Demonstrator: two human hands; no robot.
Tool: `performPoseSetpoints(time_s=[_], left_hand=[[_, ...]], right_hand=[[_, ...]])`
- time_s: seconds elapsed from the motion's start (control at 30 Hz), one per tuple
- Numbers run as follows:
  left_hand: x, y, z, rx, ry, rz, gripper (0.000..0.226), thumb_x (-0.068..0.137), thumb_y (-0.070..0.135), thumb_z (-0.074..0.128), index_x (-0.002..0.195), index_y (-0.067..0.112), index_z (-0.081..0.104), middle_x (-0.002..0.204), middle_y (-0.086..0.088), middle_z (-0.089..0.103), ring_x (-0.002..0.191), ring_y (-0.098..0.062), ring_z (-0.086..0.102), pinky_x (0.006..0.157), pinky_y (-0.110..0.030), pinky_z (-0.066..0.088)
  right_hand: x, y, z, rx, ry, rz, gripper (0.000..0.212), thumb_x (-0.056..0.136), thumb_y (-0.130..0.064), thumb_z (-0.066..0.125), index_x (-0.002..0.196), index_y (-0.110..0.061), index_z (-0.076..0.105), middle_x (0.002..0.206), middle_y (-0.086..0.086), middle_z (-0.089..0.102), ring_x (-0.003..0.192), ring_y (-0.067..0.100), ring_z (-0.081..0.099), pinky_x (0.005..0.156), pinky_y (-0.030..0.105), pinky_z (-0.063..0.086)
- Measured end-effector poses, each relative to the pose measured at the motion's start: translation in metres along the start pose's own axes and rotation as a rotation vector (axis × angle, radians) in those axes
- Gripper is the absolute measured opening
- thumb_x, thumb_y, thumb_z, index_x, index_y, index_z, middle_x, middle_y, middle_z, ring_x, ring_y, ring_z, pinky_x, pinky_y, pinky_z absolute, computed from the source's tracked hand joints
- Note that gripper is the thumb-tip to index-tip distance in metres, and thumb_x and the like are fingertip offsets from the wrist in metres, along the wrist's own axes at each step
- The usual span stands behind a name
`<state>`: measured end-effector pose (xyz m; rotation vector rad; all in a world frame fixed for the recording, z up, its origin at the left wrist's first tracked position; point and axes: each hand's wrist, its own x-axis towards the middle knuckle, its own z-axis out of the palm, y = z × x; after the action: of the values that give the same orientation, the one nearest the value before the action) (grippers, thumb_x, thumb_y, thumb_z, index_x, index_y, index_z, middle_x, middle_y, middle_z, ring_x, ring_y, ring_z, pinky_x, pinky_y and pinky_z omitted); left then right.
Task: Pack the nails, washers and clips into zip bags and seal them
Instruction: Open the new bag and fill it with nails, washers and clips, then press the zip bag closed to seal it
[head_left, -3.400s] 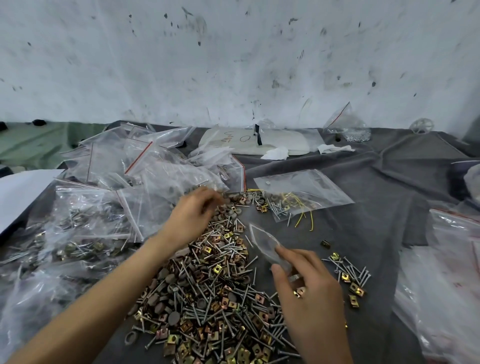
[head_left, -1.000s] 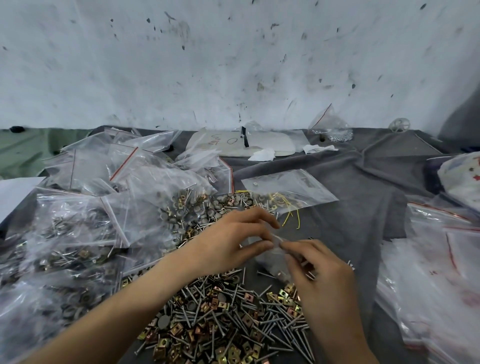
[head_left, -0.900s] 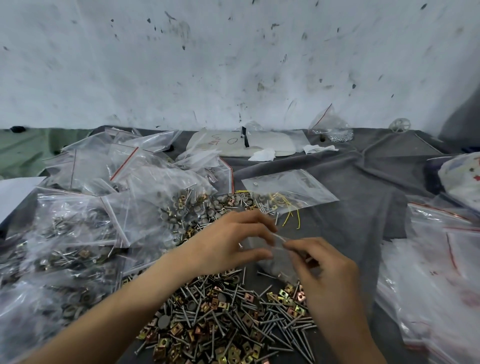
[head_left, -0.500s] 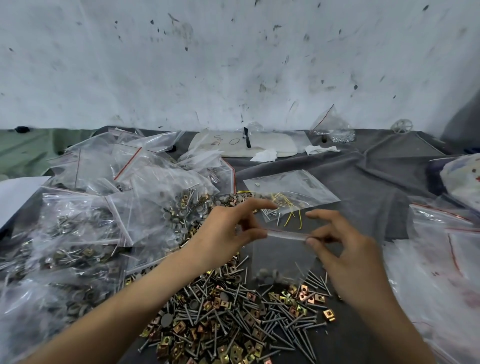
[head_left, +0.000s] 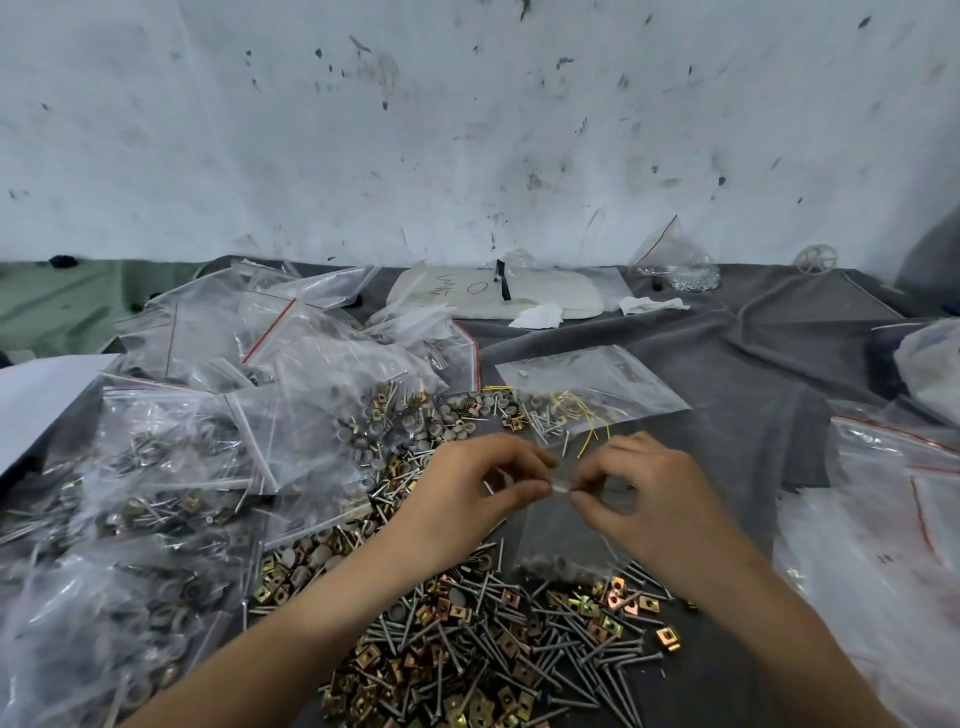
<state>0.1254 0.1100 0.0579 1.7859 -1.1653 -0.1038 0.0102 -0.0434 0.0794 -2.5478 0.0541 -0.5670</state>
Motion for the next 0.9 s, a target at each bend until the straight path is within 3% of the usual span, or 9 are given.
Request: performPoseSetpoints(time_s=[0.17, 0.47, 0.57, 0.67, 0.77, 0.9], left_hand=[[0.0, 0.0, 0.003, 0.08, 0.035, 0.105, 0.009, 0.081, 0.008, 0.072, 0.077, 0.014, 0.068, 0.126, 0.009, 0.057, 0.086, 0.01, 0.055, 0.072, -0.011, 0.042], [-0.003, -0.002, 0.004, 0.148, 0.064, 0.19, 0.006, 0.084, 0.013, 0.069, 0.08, 0.015, 0.065, 0.13, 0.005, 0.054, 0.096, 0.009, 0.054, 0.081, -0.019, 0.045], [-0.004, -0.002, 0.003, 0.116, 0.072, 0.144, 0.011, 0.084, 0.011, 0.07, 0.082, 0.02, 0.064, 0.123, 0.008, 0.058, 0.094, 0.005, 0.057, 0.077, -0.023, 0.049], [-0.006, -0.003, 0.004, 0.038, 0.055, 0.065, 0.01, 0.083, 0.009, 0.07, 0.086, 0.017, 0.066, 0.099, 0.007, 0.068, 0.088, 0.0, 0.063, 0.077, -0.019, 0.05], [-0.009, -0.002, 0.007, -0.043, 0.019, -0.01, 0.02, 0.085, 0.01, 0.069, 0.085, 0.028, 0.059, 0.08, 0.008, 0.072, 0.079, -0.003, 0.068, 0.074, -0.016, 0.051], [-0.009, -0.003, 0.007, -0.121, 0.021, -0.089, 0.013, 0.084, 0.014, 0.07, 0.081, 0.026, 0.065, 0.076, 0.011, 0.073, 0.074, -0.002, 0.069, 0.069, -0.011, 0.047]], right_hand=[[0.003, -0.005, 0.003, 0.012, 0.004, -0.03, 0.006, 0.076, -0.014, 0.076, 0.08, -0.015, 0.071, 0.079, -0.011, 0.061, 0.083, 0.002, 0.051, 0.075, 0.016, 0.041], [0.003, -0.014, 0.004, -0.135, 0.034, -0.148, 0.012, 0.069, -0.004, 0.079, 0.07, -0.008, 0.067, 0.07, -0.001, 0.062, 0.075, 0.019, 0.057, 0.069, 0.03, 0.045], [0.003, -0.011, 0.004, -0.083, 0.028, -0.107, 0.009, 0.074, -0.011, 0.077, 0.075, -0.013, 0.068, 0.076, -0.007, 0.062, 0.08, 0.013, 0.054, 0.075, 0.03, 0.045], [0.004, -0.007, 0.005, -0.045, -0.009, -0.06, 0.005, 0.079, -0.018, 0.074, 0.081, -0.018, 0.069, 0.081, -0.013, 0.06, 0.085, 0.006, 0.051, 0.079, 0.027, 0.043], [0.003, -0.006, 0.005, -0.041, -0.015, -0.047, 0.006, 0.078, -0.018, 0.075, 0.081, -0.018, 0.069, 0.081, -0.014, 0.059, 0.083, 0.005, 0.051, 0.077, 0.024, 0.043], [0.002, -0.006, 0.005, -0.002, -0.023, -0.031, 0.01, 0.077, -0.016, 0.076, 0.08, -0.019, 0.067, 0.079, -0.015, 0.057, 0.081, 0.005, 0.053, 0.075, 0.023, 0.043]])
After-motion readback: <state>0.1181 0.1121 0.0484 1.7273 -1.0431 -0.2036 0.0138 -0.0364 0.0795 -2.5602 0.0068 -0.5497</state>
